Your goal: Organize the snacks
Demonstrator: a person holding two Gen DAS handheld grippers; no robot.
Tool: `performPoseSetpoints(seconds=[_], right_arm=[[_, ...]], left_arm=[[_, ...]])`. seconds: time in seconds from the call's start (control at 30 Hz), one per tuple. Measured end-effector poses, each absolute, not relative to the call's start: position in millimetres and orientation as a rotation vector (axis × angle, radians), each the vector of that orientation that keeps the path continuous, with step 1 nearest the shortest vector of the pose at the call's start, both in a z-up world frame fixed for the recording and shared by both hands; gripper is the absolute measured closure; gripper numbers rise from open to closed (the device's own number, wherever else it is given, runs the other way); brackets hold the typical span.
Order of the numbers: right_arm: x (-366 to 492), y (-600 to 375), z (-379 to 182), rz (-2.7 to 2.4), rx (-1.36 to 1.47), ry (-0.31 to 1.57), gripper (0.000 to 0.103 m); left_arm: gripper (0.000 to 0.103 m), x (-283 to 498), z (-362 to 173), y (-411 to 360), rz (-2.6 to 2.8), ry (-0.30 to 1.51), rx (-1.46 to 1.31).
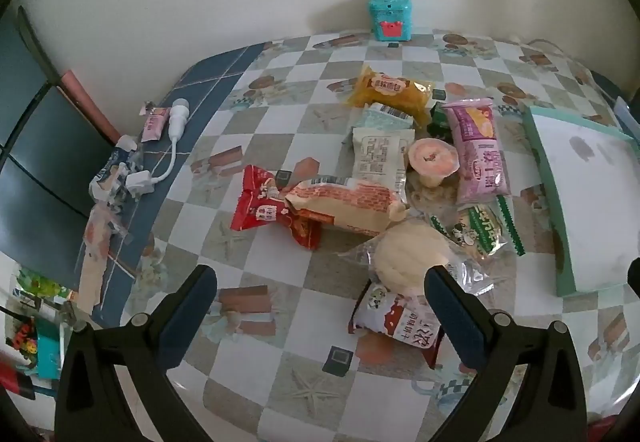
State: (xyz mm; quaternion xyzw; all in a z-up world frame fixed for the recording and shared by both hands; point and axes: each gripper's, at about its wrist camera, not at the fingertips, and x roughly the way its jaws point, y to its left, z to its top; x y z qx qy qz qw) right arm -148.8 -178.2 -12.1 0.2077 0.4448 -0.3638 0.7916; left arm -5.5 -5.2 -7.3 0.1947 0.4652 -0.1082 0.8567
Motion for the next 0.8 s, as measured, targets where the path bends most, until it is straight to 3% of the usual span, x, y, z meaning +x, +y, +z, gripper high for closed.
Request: performPoseSetpoints(seconds=[0.8], right_arm=[[-135.6, -173.6, -14.5, -0.790, 0.383, 0.922, 0.000]], left_arm=[[0.000, -4.3, -3.8, 3.5, -0.249, 0.989, 0.349]])
